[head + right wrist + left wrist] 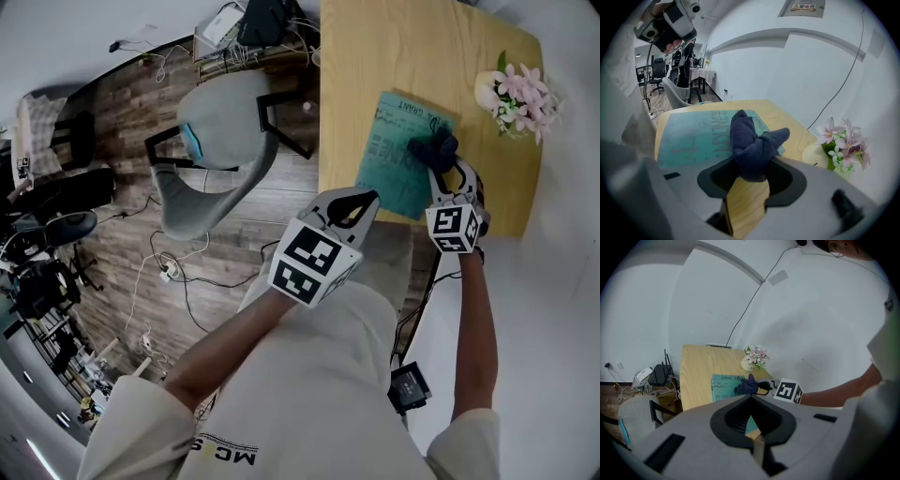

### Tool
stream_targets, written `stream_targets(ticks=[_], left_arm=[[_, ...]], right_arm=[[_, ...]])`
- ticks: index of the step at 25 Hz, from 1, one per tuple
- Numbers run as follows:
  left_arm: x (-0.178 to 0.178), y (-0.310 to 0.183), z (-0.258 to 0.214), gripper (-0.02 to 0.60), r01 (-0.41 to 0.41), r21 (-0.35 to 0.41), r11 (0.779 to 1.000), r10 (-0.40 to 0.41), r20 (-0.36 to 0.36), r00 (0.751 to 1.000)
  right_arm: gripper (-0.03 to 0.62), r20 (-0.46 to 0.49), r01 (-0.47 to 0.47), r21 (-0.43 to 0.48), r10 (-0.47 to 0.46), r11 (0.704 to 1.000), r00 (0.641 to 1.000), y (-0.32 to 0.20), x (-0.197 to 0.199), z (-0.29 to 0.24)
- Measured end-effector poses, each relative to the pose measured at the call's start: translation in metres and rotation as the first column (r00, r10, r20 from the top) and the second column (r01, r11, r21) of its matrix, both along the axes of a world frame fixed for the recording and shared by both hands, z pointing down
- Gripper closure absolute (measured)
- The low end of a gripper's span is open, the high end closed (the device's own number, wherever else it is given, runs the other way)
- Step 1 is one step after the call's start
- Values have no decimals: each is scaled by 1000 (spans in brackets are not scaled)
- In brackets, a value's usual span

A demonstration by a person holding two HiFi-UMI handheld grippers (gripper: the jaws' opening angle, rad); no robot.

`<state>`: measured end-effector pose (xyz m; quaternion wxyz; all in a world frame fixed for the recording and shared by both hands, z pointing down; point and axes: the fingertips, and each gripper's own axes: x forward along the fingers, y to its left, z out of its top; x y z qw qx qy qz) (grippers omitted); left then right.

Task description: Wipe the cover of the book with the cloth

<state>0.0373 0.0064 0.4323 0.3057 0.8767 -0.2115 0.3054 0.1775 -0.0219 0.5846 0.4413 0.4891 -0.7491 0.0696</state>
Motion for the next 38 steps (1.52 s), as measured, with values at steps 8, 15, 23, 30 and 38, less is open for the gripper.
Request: stream_targets(ticks=[8, 15, 23, 30, 38], left_arm=[[3, -1, -2, 571, -2, 5, 1000, 2, -2, 1000], [1, -2, -2, 571, -5, 5, 1000, 5, -1, 1000], [0, -2, -4, 571, -13, 11, 1000, 13, -4, 1000], [0, -1, -6, 571, -21, 15, 1000, 22, -11, 1000], [-5, 0, -9, 571, -24, 16, 1000, 25, -18, 1000]], right_arm=[[419, 21, 8, -16, -7, 1000, 1000, 20, -9, 1], [419, 36, 32, -41, -30, 999, 999, 42, -20, 2], [419, 45, 61, -67, -59, 996, 997, 68, -31, 4], [419, 63, 71, -98, -65, 993, 996, 88, -42, 5], [419, 83, 82, -149, -70, 985, 994, 117, -55, 4]])
